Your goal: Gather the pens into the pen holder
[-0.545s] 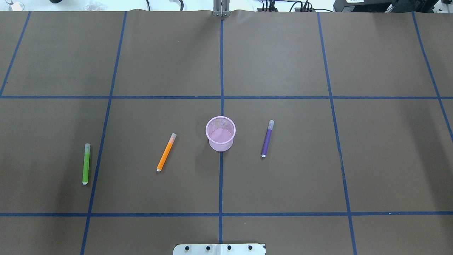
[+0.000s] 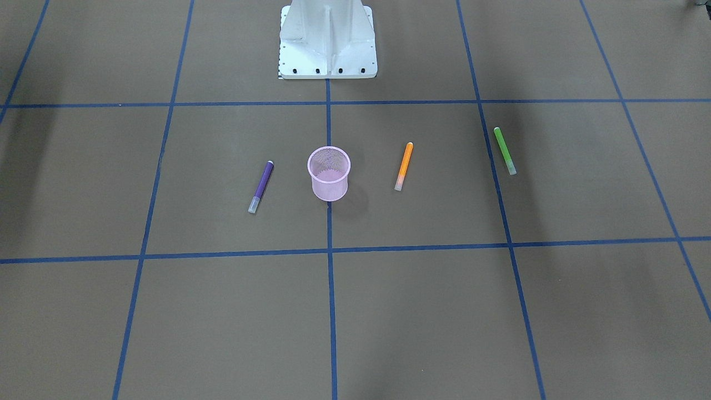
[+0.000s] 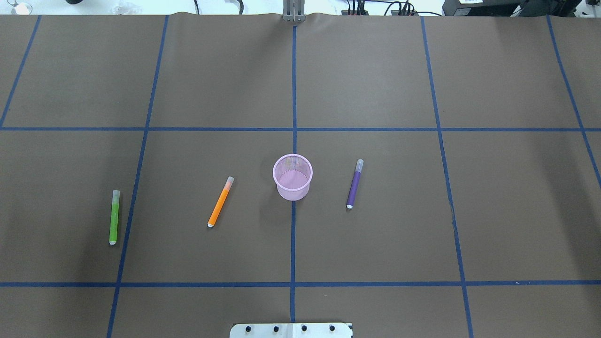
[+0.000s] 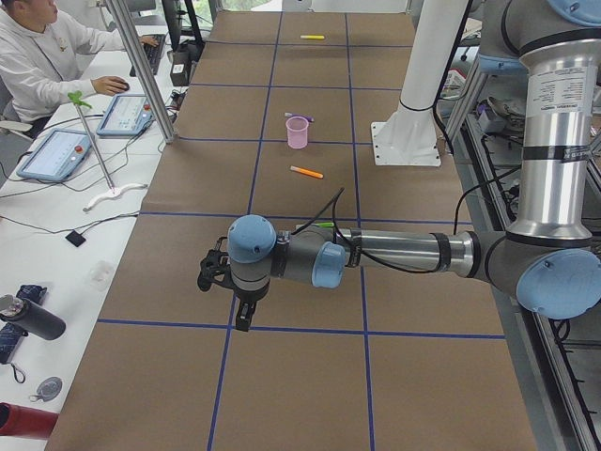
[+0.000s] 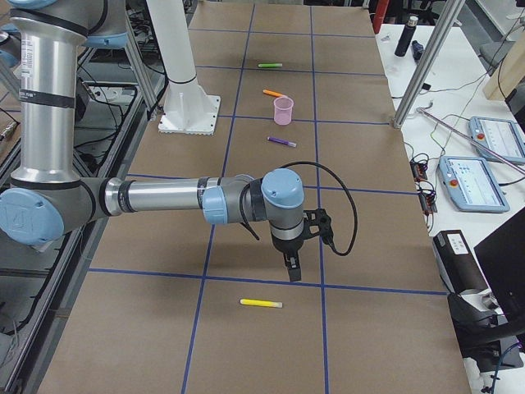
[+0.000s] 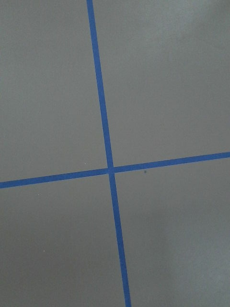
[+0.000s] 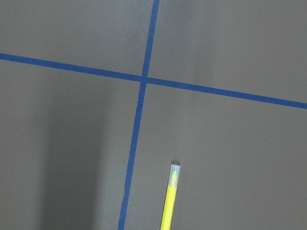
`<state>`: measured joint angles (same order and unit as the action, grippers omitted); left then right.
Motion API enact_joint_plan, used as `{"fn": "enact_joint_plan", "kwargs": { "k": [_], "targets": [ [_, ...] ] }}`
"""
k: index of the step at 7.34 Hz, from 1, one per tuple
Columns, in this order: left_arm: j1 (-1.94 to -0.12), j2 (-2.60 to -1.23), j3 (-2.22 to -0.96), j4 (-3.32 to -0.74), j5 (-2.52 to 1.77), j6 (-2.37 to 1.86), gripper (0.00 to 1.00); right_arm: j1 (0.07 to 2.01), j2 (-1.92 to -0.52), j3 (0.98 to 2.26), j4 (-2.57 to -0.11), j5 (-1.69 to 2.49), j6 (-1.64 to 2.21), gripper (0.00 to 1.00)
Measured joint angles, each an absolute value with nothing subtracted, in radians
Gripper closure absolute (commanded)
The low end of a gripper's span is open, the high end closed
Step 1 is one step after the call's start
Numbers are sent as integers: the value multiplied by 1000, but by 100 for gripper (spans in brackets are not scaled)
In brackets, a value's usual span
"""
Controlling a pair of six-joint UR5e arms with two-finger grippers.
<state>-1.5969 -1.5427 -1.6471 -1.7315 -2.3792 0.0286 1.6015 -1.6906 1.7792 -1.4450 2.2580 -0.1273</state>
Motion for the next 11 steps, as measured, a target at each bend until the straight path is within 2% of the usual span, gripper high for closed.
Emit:
{"fn": "enact_joint_plan", "kwargs": {
  "k": [4,8,9,11],
  "targets": [
    [-1594,-1566,-1654,-1921,-2360,20,0,1600,-1700,1764,-1319,2313,-114,0],
    [-1594,-1574,-1654,-1958,-2359,21,0,1563,-1747,1744,-1257,2318,0,2],
    [-1594,-1575,-1656,-1960,-2359,21,0,1540,-1771,1704,-1170,2297,78,2],
    [-1593,-1575,-1641,-2002,-2359,21,0,1483,-1796,1523,-858,2258,265,4]
  ]
}}
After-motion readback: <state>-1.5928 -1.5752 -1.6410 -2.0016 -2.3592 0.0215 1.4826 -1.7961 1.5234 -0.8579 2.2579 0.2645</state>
